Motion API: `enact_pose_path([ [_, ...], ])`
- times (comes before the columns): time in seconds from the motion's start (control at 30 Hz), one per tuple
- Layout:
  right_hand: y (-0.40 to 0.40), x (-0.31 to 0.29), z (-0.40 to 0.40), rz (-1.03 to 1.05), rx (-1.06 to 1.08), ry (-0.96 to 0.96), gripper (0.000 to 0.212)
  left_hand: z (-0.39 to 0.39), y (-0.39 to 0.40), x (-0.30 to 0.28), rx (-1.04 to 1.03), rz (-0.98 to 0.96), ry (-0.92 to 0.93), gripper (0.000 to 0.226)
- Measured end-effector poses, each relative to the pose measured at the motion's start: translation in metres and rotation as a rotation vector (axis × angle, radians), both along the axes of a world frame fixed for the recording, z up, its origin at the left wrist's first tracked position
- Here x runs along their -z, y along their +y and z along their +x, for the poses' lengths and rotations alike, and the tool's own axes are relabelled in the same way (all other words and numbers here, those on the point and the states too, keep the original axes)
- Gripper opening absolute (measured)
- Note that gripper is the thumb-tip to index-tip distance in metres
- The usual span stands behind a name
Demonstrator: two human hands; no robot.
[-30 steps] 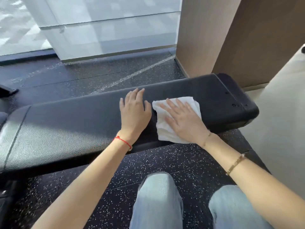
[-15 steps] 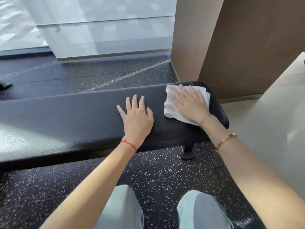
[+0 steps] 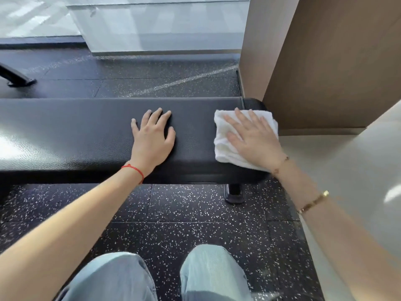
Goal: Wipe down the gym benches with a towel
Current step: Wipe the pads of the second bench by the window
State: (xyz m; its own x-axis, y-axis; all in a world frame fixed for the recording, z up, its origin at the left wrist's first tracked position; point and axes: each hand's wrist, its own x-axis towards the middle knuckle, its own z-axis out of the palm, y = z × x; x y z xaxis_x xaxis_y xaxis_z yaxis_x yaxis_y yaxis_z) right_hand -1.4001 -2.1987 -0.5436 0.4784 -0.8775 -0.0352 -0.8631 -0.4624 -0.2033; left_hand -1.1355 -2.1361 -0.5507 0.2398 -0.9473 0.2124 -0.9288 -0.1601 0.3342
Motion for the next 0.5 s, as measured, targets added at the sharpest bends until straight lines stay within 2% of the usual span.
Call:
enact_pose_path([
  [0.17, -0.042, -0.008, 0.016, 0.022, 0.051, 0.03, 0.053, 0.001, 0.0, 0.001, -0.001, -0.004, 0.006, 0.049],
  [0.27, -0.011, -0.002, 0.007, -0.006, 0.039, -0.021, 0.054, 0.001, 0.0, 0.001, -0.001, -0.018, 0.012, 0.048],
  [0.4, 0.057, 0.007, -0.014, -0.14, -0.036, -0.048, 0.057, 0.0, 0.0, 0.002, 0.002, -0.029, 0.005, 0.049],
  [0.5, 0.056, 0.003, -0.021, -0.138, -0.127, 0.027, 0.062, 0.002, 0.001, 0.002, -0.001, -0.03, 0.005, 0.049],
])
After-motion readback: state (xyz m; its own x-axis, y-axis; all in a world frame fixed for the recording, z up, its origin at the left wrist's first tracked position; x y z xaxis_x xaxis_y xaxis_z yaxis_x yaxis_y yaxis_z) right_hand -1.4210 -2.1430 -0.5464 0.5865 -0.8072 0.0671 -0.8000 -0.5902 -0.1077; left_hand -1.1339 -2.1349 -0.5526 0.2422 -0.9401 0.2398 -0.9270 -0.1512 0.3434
